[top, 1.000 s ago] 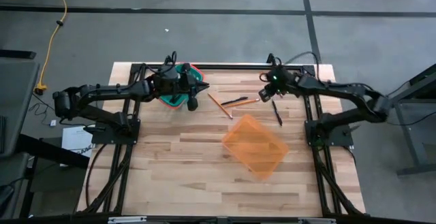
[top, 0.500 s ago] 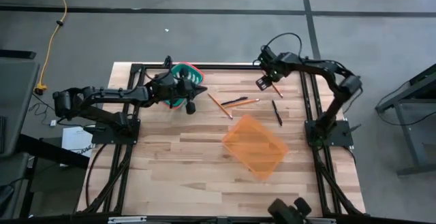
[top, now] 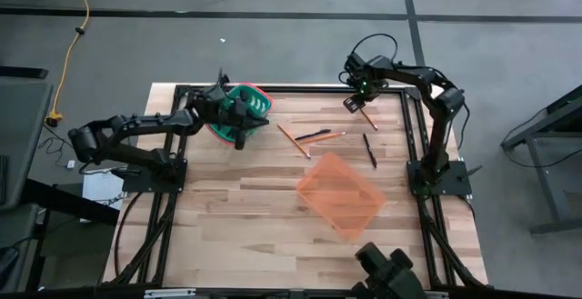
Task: Sort pens & pencils
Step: Put the orange pencil into the orange bin
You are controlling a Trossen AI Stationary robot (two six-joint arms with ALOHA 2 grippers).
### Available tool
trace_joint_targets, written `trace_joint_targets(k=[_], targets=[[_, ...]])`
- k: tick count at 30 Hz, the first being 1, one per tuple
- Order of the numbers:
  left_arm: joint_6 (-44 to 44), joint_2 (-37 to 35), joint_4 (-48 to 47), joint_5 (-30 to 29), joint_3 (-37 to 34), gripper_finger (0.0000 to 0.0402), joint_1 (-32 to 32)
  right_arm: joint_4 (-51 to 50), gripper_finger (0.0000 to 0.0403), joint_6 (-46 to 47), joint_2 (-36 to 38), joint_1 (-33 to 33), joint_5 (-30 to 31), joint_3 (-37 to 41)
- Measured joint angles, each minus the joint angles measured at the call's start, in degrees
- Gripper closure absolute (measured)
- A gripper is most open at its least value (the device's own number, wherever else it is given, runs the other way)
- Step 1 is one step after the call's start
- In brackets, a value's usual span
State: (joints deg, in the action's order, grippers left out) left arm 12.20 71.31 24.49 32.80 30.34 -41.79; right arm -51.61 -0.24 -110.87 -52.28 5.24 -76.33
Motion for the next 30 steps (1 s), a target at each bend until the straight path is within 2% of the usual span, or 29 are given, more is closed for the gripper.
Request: trace_joint_targets(k=[4, 10, 18, 30], targets=[[-1.1, 0.0, -0.2, 3.6, -0.1, 0.0397, -3.5, 0.1, 0.0254, -1.0, -0.5, -0.2, -1.0, -0.1], [-0.6, 0.0, -0.3, 13.9, -0.1, 0.0397, -6.7, 0.2, 0.0254, -1.3, -0.5, -2.2, -2.3, -0.1], [-0.7, 0.0, 0.7, 14.1, -0.1, 0.0396, -6.6, 1.1, 0.0254, -1.3, -0.5, -2.0, -3.8, 0.1], [-1.7, 0.0, 1.2, 14.1, -0.1, 0.0396, -6.6, 4.5, 0.0254, -1.2, -0.4, -2.5, -5.7, 4.8]])
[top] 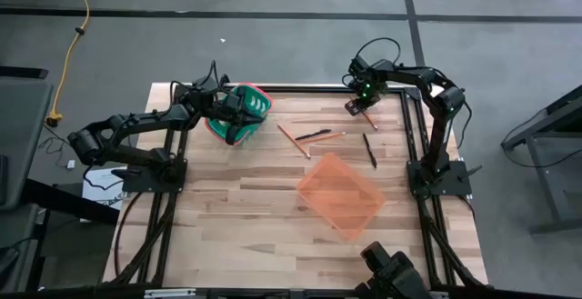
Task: Sort pens & pencils
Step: Put the orange pencil into the orange bin
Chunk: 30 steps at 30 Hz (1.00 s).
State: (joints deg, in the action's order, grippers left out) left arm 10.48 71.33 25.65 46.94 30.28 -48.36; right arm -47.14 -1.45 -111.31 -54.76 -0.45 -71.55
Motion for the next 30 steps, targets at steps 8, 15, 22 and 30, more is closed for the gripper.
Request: trace_joint_targets(k=[8, 15, 22, 30], targets=[[0.2, 0.0, 0.1, 0.0, 0.0, 0.0396, 0.0, 0.1, 0.0305, 0.1, 0.1, 0.2, 0.5, 0.2], [0.2, 0.0, 0.0, 0.0, 0.0, 0.0396, 0.0, -0.5, 0.0388, 0.0, 0.1, 0.2, 0.8, 0.2], [0.2, 0.0, 0.0, 0.0, 0.0, 0.0396, 0.0, -1.5, 0.0398, -0.5, 0.2, 0.2, 0.2, 0.2], [0.1, 0.0, 0.0, -2.1, 0.0, 0.0396, 0.0, -4.8, 0.0401, -1.0, 1.6, 0.9, 0.2, 0.3]])
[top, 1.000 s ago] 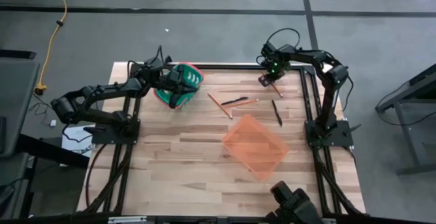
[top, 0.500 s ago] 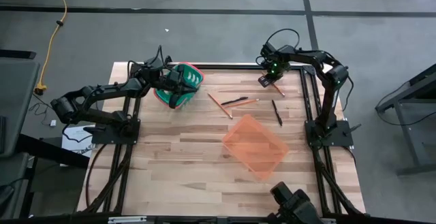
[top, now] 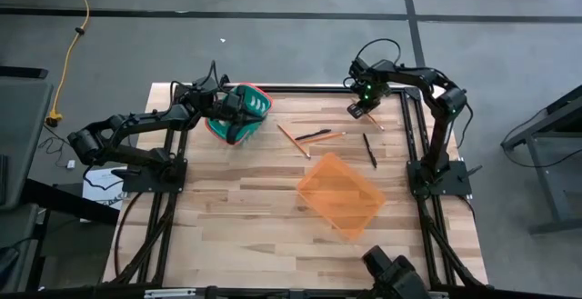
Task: Sort pens & pencils
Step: Put the orange pencil into the orange bin
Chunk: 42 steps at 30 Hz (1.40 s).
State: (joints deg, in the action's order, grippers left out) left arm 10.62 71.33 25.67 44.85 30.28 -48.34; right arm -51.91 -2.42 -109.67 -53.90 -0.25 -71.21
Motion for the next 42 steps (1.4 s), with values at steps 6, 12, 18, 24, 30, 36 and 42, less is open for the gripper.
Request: trace_joint_targets(k=[6, 12, 18, 24, 30, 36, 42], targets=[[0.0, 0.0, 0.0, -1.0, 0.0, 0.0396, 0.0, -1.3, 0.0402, 1.3, 3.3, 2.3, -0.2, -0.3], [0.0, 0.0, 0.0, -1.1, 0.0, 0.0396, 0.0, -3.3, 0.0402, 5.7, 6.5, 7.6, -1.4, -0.3], [-0.3, 0.0, 0.3, -1.4, 0.0, 0.0396, 0.0, -4.2, 0.0403, 10.8, 9.6, 14.9, -4.4, -0.4], [-0.4, 0.0, 0.7, -1.9, 0.0, 0.0396, 0.0, -6.2, 0.0403, 16.8, 12.6, 21.6, -6.8, -0.4], [-0.4, 0.0, 1.4, -5.8, 0.0, 0.0396, 0.0, -7.2, 0.0403, 22.9, 14.7, 30.0, -9.8, -0.4], [-0.4, 0.0, 2.3, -7.4, 0.0, 0.0396, 0.0, -7.0, 0.0403, 30.1, 15.3, 38.0, -10.3, -0.4], [-1.9, 0.0, 5.6, -7.4, 0.0, 0.0396, 0.0, -6.9, 0.0403, 36.4, 15.3, 44.5, -10.3, -0.4]])
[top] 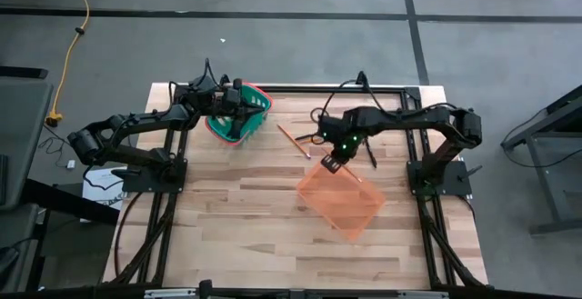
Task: Sort pens & pencils
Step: Put the orange pencil into the orange bin
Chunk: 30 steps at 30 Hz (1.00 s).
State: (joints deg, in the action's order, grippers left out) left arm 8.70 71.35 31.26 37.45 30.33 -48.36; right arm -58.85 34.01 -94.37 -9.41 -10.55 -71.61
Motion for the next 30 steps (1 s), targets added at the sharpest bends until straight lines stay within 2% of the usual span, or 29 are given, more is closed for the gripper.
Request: trace_joint_targets(k=[15, 21, 27, 30], targets=[[-5.1, 0.0, 8.2, 0.0, 0.0, 0.0396, 0.0, 2.4, 0.0403, 12.3, -0.2, 12.9, 0.4, 0.3], [-6.2, 0.0, 7.9, 0.0, 0.0, 0.0396, 0.0, 3.8, 0.0403, 12.2, -4.0, 14.1, 0.5, 0.3], [-6.6, 0.0, 7.4, 0.3, 0.0, 0.0396, 0.0, 6.7, 0.0402, 8.3, -8.6, 14.1, -0.1, 0.3], [-7.1, 0.0, 7.0, 0.3, 0.0, 0.0396, 0.0, 6.8, 0.0391, 7.3, -9.8, 14.1, -0.1, 0.3]])
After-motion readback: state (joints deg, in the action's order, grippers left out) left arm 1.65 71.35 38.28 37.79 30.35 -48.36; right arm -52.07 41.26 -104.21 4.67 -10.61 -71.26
